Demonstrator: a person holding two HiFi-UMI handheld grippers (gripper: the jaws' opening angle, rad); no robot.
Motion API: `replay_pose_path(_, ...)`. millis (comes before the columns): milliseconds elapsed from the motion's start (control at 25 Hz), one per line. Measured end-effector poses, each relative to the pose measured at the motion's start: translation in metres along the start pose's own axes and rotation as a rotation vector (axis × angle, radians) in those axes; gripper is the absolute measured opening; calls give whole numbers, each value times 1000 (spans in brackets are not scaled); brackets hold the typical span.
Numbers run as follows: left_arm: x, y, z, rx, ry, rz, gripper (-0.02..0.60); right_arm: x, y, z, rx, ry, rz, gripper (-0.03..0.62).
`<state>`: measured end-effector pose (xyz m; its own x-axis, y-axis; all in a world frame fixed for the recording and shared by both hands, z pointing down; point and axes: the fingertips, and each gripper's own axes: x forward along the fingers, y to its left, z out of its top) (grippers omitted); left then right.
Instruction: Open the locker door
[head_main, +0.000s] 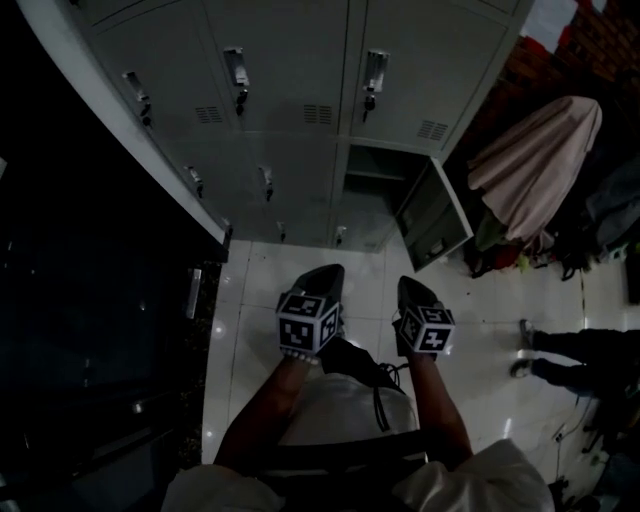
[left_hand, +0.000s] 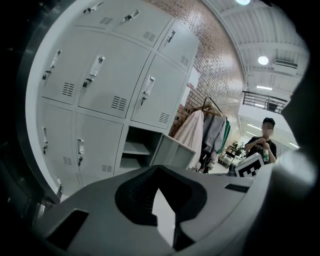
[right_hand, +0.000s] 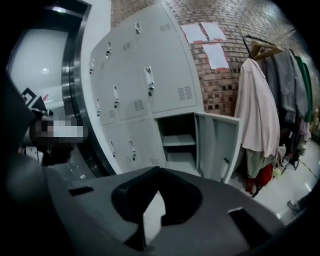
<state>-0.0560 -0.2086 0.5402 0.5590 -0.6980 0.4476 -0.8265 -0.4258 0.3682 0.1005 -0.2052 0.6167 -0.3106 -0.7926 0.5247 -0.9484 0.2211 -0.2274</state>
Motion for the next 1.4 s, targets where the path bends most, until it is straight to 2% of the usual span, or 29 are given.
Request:
replay_pose_path(120,-40,-15,-9,0,-30,-11,-2,-38,44,18,-17,-62,58,11)
replay_pose_path(280,-89,-33,-24,-19,-58,-32,-3,-87,87,23,-49,-108,96,11)
replay_pose_path(480,-127,-55,-42,-56,-90,-49,-2,-134,116,16,-98,-116,117,11)
replay_pose_path(600,-136,-71,-48,-60,-99,-53,-2,-156,122,18,-84,-144,141,11)
replay_pose_path(760,-140,-93,-48,-44,-124,-50,-3,-175,122,16,-77,-171,180,11)
replay_pose_path(880,-137,-105,-40,-32,-154,-15,-2,-183,116,14,-108,-160,220,11)
replay_pose_path(1040,-129,-130,-26,-25,-185,18,-2,-206,89,37,-133,-194,246,11)
replay_pose_path(1240,-112,-165,-28,-5,-177,24,-3,-222,52,50,-120,-201,256,11)
replay_pose_path(1400,-101,-181,-33,4,-155,25,-3,-226,40,48,-104,-195,263,11)
